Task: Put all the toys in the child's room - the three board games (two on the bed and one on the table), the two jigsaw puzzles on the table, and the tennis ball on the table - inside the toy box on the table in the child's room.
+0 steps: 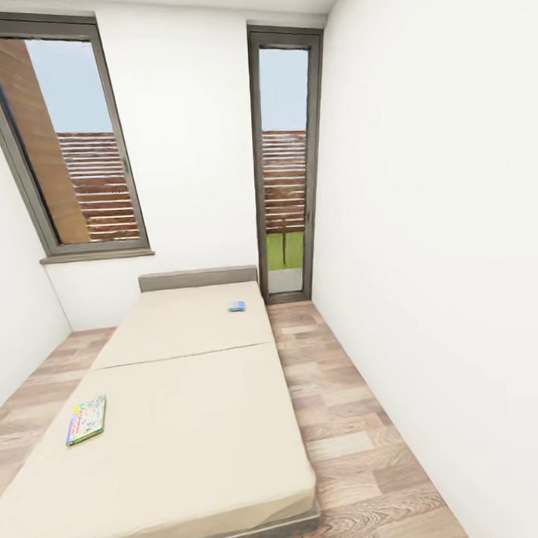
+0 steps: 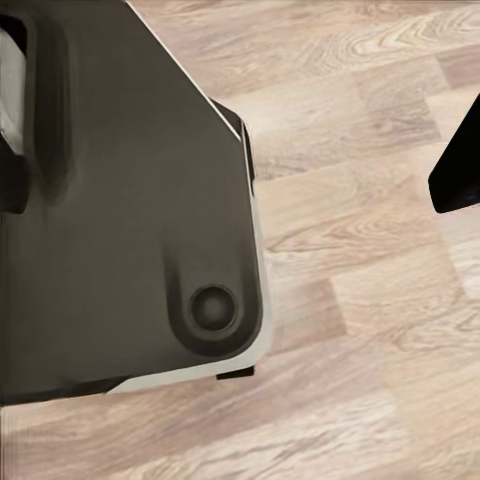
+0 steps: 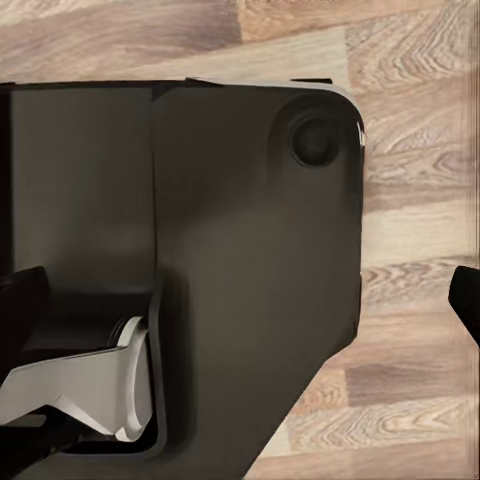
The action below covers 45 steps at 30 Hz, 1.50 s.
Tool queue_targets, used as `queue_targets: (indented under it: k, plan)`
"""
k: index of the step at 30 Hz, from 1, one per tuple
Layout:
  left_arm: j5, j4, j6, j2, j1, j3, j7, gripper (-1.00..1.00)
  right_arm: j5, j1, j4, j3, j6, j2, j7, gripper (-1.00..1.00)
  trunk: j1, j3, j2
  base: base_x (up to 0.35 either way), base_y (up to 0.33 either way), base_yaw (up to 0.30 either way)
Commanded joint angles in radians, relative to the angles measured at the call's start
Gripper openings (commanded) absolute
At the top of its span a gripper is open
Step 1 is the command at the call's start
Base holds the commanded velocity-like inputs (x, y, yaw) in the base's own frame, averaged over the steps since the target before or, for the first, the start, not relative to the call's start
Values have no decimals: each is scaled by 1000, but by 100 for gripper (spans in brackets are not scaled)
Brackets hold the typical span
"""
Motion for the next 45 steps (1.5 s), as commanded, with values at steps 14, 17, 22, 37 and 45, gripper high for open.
queue_targets:
  k: [14,17,22,37,45]
  plan:
    - [-8,1,-4,-14,0,1,0,100,-1,0,1,0,-8,-1,1,100,0,-1,-1,0,-104,251]
    - [-8,1,-4,-15,0,1,0,100,-1,0,1,0,-10,0,1,100,0,-2,-1,0,-165,255]
    - [-8,1,-5,-16,0,1,0,100,0,0,1,0,-16,-1,1,100,0,-5,-1,0,-236,177]
    - [-18,1,-5,-16,0,1,0,100,-1,0,1,0,-20,-1,-1,100,0,-6,-1,0,-132,19]
    - [-19,1,-5,-16,0,1,0,100,0,0,1,-1,-18,-1,-1,100,0,-6,-1,0,-20,0]
